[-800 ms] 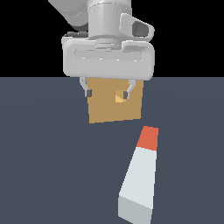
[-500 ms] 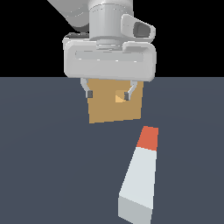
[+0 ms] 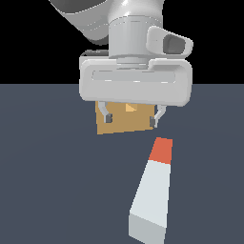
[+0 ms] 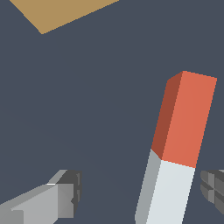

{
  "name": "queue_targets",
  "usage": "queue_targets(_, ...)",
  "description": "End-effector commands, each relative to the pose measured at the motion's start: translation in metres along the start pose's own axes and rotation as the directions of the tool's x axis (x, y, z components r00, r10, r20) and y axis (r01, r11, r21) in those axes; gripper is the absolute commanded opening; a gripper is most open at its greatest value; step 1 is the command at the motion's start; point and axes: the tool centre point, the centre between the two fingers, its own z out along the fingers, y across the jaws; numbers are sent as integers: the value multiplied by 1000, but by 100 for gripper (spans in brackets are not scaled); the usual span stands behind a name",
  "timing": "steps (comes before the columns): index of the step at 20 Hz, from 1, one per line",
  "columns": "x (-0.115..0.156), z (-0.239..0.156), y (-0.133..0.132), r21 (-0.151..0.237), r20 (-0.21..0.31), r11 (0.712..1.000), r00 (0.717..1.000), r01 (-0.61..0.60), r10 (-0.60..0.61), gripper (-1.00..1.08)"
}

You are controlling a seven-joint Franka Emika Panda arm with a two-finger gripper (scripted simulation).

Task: Insert the peg into the horizontal hole in a box.

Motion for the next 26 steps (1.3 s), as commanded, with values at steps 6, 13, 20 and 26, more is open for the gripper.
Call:
queue_targets(6,-43,33,35,-21,-1,989,989,-148,148,100)
queue_targets(13,-67,48,52,-31,-5,974,975,-224,224,100)
queue_targets(20,-70,50,53,-32,-6,972,973,-232,232,100)
queue_targets(26,-70,56,53,-32,-6,972,972,-233,233,100)
